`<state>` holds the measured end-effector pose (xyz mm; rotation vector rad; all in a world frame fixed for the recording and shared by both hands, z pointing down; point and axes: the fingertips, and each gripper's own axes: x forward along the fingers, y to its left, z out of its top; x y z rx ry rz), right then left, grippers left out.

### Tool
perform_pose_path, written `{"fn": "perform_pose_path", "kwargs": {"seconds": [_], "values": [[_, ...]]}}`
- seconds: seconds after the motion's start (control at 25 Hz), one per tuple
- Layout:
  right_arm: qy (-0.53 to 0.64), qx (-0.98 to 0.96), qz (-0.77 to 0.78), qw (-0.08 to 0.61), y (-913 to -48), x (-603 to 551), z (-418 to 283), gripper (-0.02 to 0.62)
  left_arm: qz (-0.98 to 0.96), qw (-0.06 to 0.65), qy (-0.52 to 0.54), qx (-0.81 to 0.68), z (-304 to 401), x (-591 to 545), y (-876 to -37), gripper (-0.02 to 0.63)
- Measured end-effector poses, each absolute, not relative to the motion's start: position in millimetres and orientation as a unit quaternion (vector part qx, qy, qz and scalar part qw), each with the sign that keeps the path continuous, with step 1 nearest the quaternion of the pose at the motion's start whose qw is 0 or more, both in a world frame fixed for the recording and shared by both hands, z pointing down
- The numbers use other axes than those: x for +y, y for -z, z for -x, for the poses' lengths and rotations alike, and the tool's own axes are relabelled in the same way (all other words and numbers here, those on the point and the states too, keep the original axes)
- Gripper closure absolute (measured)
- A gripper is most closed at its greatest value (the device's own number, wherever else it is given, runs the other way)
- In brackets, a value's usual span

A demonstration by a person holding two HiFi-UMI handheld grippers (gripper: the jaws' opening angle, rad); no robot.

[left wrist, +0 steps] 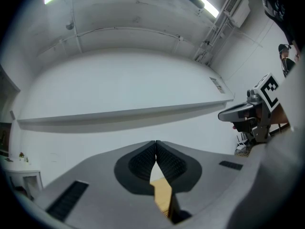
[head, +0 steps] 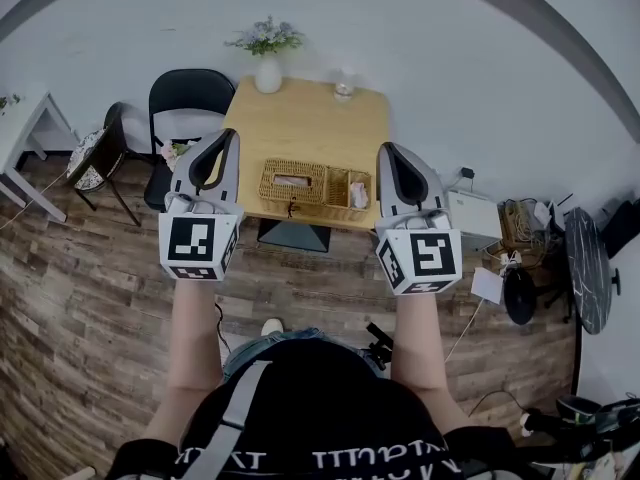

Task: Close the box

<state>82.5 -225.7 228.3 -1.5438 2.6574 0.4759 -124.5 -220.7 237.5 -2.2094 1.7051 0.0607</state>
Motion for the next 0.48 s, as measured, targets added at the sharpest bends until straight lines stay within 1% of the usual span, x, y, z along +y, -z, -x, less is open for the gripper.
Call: {"fn": "perform_pose_path", "kwargs": {"seconds": [0.48], "values": [[-0.147,0.855,0.496,0.021,-228.3,-224.8,-79.0,0.581,0.778,0.178,-0.028,0.602,129.0,-218.7,-232.2,0.594]]}}
